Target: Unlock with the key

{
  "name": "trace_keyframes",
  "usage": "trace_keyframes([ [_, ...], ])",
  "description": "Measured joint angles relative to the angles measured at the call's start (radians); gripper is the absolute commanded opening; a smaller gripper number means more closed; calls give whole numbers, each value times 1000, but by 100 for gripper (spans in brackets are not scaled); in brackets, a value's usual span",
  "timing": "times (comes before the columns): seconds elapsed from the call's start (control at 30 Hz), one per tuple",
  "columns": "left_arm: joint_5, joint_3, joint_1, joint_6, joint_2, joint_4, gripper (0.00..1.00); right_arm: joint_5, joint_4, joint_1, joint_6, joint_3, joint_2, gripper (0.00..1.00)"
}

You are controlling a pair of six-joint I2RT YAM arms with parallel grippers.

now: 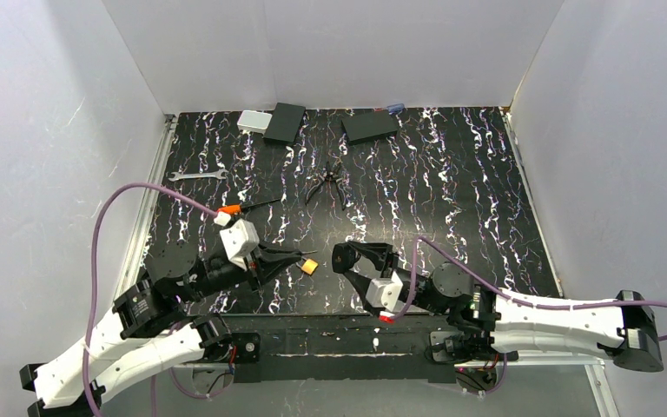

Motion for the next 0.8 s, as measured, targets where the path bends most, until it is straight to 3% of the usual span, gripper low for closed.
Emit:
trace_keyframes([
  [0.07, 12, -1, 0, 84, -4, 9, 9, 0, -19, 0, 18, 4, -12, 1],
  [0.17, 107, -17, 1, 304, -8, 8, 0, -1, -57, 0, 47, 19, -27, 1],
  [0.27, 298, -48, 1, 609, -26, -79, 0, -4, -100, 0, 71, 39, -35, 1],
  [0.43, 426, -80, 0, 972, -73, -127, 0, -5, -164, 0, 118, 50, -64, 1],
  [0.8, 402, -101, 0, 1533, -35, -138, 0, -5, -326, 0, 248, 137, -46, 1],
])
